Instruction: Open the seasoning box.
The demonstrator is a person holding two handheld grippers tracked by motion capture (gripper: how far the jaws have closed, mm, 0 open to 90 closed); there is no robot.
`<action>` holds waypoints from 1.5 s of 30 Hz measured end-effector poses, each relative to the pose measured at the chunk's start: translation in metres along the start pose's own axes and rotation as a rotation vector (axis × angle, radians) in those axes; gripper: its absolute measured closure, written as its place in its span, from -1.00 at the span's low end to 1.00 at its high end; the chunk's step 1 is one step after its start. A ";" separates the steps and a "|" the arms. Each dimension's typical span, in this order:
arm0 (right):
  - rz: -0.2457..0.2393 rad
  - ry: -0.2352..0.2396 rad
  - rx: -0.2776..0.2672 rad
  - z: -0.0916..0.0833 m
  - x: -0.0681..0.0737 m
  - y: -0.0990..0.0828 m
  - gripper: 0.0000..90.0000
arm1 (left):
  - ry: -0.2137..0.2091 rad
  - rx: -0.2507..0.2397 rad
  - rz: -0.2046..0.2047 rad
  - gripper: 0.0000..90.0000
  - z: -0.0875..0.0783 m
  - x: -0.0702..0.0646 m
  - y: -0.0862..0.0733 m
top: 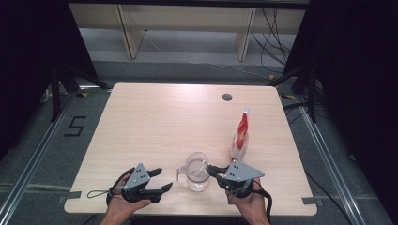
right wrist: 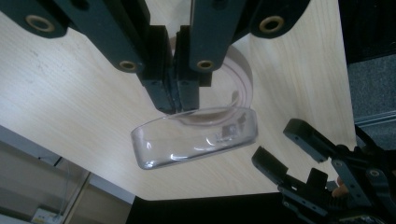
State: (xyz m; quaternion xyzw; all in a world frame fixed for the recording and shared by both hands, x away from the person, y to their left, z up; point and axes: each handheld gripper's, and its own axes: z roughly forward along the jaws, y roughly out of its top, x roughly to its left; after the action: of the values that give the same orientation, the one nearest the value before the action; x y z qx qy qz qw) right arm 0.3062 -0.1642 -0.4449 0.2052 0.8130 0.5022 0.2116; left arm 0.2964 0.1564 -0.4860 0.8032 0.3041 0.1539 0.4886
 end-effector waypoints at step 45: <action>-0.073 0.079 -0.040 0.031 0.026 0.026 0.81 | 0.026 0.030 -0.007 -0.39 0.004 -0.005 -0.011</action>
State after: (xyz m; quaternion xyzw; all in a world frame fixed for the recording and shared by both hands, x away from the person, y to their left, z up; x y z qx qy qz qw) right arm 0.3047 -0.1160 -0.4376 0.1511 0.8175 0.5178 0.2018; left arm 0.2912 0.1537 -0.4974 0.8074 0.3154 0.1582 0.4730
